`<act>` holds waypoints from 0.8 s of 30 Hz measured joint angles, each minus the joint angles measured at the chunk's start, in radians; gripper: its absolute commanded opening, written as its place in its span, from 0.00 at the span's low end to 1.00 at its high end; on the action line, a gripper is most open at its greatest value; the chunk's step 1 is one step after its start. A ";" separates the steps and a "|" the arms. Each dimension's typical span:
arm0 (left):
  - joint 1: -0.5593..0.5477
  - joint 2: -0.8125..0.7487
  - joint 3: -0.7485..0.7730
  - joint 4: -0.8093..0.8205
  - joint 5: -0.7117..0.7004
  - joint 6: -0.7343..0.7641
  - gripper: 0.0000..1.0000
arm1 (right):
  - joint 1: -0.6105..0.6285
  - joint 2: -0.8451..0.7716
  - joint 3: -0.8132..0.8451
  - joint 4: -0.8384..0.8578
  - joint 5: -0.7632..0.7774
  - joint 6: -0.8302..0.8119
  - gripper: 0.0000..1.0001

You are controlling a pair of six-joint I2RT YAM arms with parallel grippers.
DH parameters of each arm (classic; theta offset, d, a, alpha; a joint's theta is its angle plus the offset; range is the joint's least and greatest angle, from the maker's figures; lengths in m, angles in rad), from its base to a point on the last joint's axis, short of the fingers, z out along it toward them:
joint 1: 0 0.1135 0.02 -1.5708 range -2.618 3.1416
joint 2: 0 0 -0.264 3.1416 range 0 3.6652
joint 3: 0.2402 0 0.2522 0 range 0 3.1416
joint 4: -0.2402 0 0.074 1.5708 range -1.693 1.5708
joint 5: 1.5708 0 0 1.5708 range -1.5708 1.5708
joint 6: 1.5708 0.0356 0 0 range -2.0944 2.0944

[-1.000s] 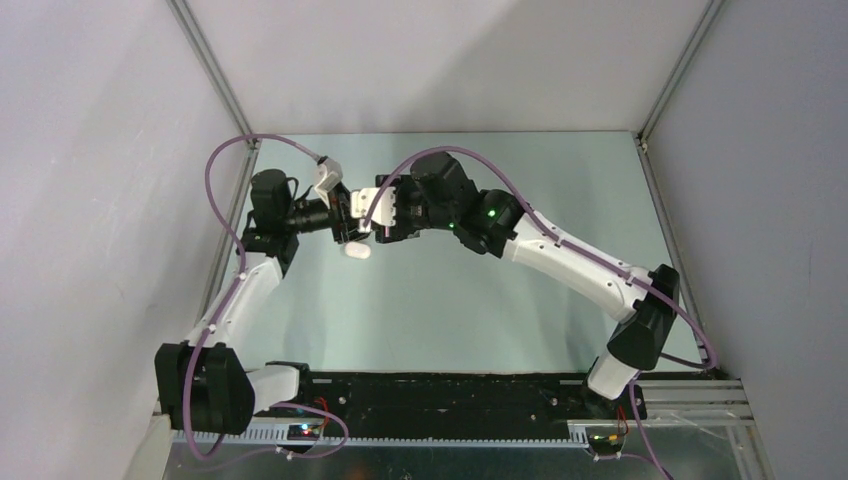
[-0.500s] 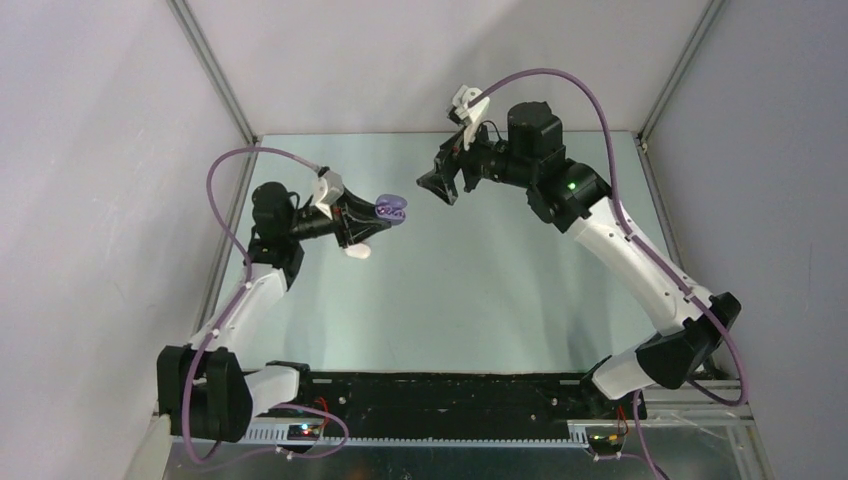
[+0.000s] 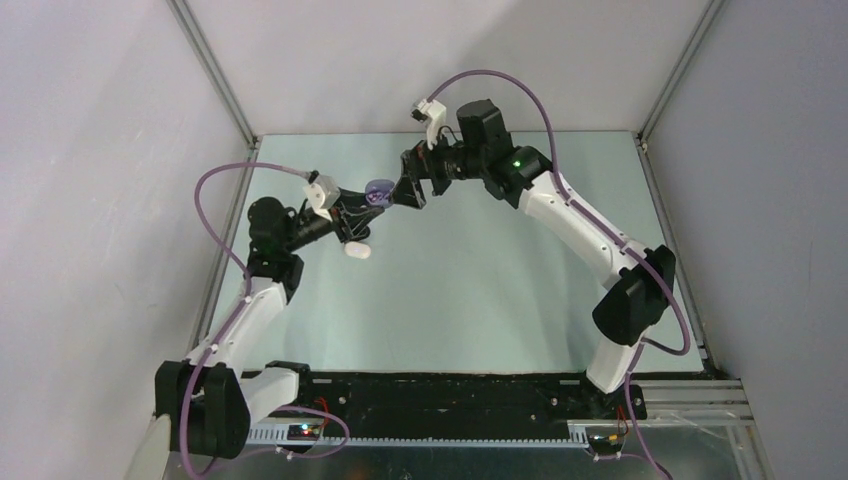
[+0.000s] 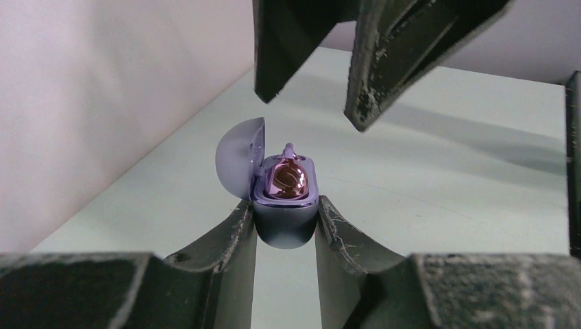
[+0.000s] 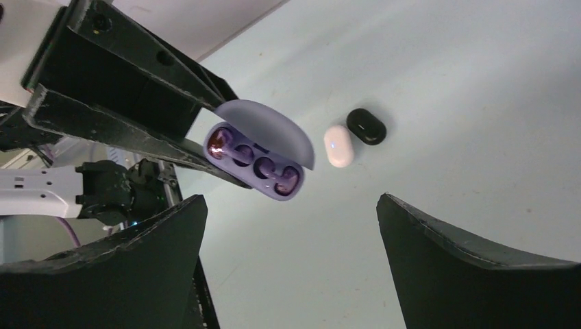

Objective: Insert the wireless bluetooth earbuds into the charging case
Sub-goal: Adjust the left earbud in the left side groove of the charging case.

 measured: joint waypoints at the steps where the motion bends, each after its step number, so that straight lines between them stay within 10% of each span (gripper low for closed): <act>1: -0.003 0.002 -0.001 0.009 -0.017 0.005 0.00 | 0.004 0.005 0.003 -0.003 -0.004 0.006 0.99; 24: -0.072 -0.003 -0.003 -0.008 -0.164 0.087 0.00 | 0.023 0.193 0.292 -0.212 -0.007 0.057 0.99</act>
